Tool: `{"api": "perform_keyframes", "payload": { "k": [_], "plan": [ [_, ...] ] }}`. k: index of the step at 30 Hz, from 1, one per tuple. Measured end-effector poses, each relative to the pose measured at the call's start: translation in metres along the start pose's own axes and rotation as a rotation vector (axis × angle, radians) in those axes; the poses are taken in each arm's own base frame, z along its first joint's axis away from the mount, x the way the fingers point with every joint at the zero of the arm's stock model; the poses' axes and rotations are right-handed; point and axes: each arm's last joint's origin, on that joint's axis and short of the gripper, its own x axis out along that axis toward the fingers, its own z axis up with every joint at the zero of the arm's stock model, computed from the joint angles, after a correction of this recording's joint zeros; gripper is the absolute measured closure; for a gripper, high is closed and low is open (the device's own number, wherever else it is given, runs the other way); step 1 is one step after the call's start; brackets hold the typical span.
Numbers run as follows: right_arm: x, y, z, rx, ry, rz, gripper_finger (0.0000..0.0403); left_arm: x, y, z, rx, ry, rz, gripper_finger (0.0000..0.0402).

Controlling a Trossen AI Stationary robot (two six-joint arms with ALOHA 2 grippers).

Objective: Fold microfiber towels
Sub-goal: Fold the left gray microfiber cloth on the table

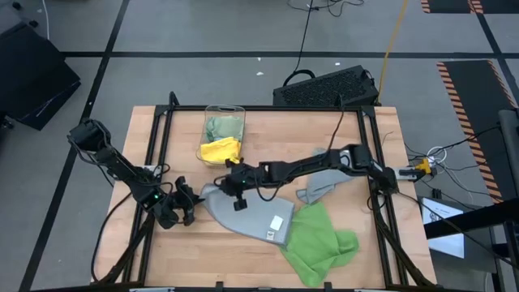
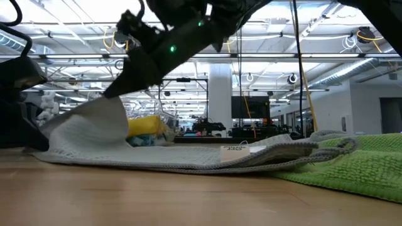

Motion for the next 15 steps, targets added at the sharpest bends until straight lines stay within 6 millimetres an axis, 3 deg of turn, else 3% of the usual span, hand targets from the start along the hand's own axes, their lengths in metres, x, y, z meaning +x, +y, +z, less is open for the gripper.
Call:
{"api": "perform_keyframes", "payload": {
  "k": [4,12,15],
  "plan": [
    [-0.0062,0.0047,-0.002,0.15,0.08,0.022,0.0359,0.0,0.0011,-0.001,0.033,0.012,0.006,0.0396],
    [-0.0034,0.0024,-0.0035,0.18,0.084,-0.067,0.0223,-0.0001,0.0023,-0.002,0.077,0.022,0.015,0.0396],
    [0.0008,-0.0002,-0.0032,0.165,0.043,-0.084,0.0191,-0.0001,0.0023,-0.0019,0.089,0.022,0.015,0.0398]
  ]
}}
